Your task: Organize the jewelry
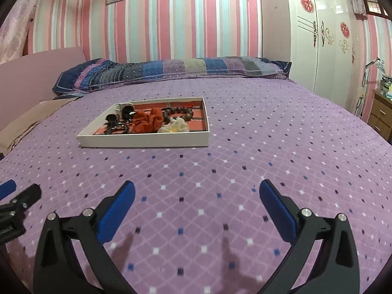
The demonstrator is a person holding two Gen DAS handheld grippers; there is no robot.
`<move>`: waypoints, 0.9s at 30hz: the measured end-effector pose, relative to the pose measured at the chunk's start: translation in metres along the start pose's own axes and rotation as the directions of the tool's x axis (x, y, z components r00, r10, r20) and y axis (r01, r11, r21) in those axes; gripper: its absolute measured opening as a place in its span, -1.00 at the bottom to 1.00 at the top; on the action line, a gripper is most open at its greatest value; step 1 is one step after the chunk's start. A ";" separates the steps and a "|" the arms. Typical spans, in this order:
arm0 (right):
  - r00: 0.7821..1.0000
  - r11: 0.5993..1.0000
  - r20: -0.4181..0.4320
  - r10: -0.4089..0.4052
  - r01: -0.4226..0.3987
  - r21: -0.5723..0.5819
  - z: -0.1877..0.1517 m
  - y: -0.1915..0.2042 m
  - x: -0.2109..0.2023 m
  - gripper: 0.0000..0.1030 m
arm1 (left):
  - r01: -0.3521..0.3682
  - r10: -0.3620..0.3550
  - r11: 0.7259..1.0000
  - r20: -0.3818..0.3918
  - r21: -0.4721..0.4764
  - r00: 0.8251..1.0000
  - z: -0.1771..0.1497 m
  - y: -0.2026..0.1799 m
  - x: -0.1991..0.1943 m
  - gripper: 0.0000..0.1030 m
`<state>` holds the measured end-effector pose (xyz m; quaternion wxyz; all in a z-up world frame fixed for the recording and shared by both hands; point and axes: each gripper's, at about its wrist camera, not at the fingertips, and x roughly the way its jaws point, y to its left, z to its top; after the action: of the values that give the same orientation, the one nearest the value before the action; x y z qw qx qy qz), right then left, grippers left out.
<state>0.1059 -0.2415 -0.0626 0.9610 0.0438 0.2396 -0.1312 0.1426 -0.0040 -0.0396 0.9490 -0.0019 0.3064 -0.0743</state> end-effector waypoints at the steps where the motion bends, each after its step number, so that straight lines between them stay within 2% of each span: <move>1: 1.000 1.000 0.005 0.000 0.000 -0.006 -0.001 0.001 -0.006 0.92 | -0.002 0.002 1.000 0.005 0.003 1.000 -0.002 0.000 -0.005 0.90; 12: 1.000 1.000 0.024 0.016 -0.016 -0.023 -0.009 0.001 -0.054 0.92 | 0.000 0.000 1.000 0.023 0.003 1.000 -0.017 0.005 -0.048 0.90; 27: 0.999 1.000 0.031 0.025 -0.025 -0.009 -0.008 -0.003 -0.072 0.92 | -0.015 0.015 1.000 0.054 -0.006 0.998 -0.024 0.010 -0.086 0.90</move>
<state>0.0400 -0.2266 -0.0354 0.9664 0.0406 0.2245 -0.1187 0.0612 0.0195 -0.0092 0.9575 -0.0045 0.2808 -0.0663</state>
